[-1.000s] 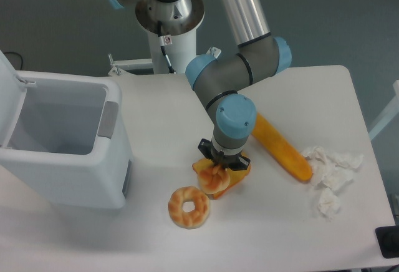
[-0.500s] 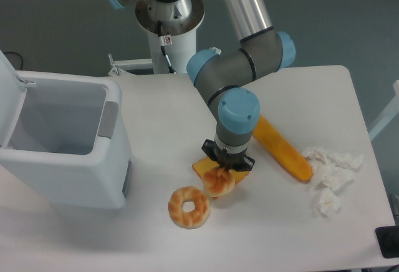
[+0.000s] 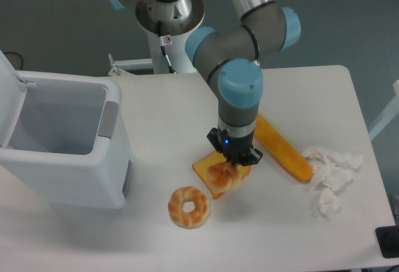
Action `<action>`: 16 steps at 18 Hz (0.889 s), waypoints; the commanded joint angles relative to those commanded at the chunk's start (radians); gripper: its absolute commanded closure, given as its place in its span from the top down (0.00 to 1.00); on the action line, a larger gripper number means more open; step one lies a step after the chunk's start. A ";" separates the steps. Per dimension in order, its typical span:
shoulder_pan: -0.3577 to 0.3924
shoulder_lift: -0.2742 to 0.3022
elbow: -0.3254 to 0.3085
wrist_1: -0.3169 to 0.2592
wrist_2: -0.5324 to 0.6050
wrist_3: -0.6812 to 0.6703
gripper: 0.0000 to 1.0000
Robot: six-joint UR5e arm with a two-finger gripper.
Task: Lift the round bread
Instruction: 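Lift the round bun off the toast slice with the gripper, then set the round bun on the table beside the toast and release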
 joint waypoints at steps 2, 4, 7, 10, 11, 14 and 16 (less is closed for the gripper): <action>-0.008 0.018 0.017 -0.005 -0.002 0.000 0.21; -0.014 0.040 0.021 -0.006 -0.023 0.000 0.21; -0.020 0.097 0.020 -0.053 -0.052 0.000 0.21; -0.014 0.150 0.034 -0.130 -0.121 -0.009 0.21; -0.008 0.164 0.032 -0.150 -0.136 -0.006 0.21; 0.000 0.184 0.026 -0.161 -0.140 -0.003 0.22; 0.000 0.187 0.025 -0.164 -0.140 -0.003 0.22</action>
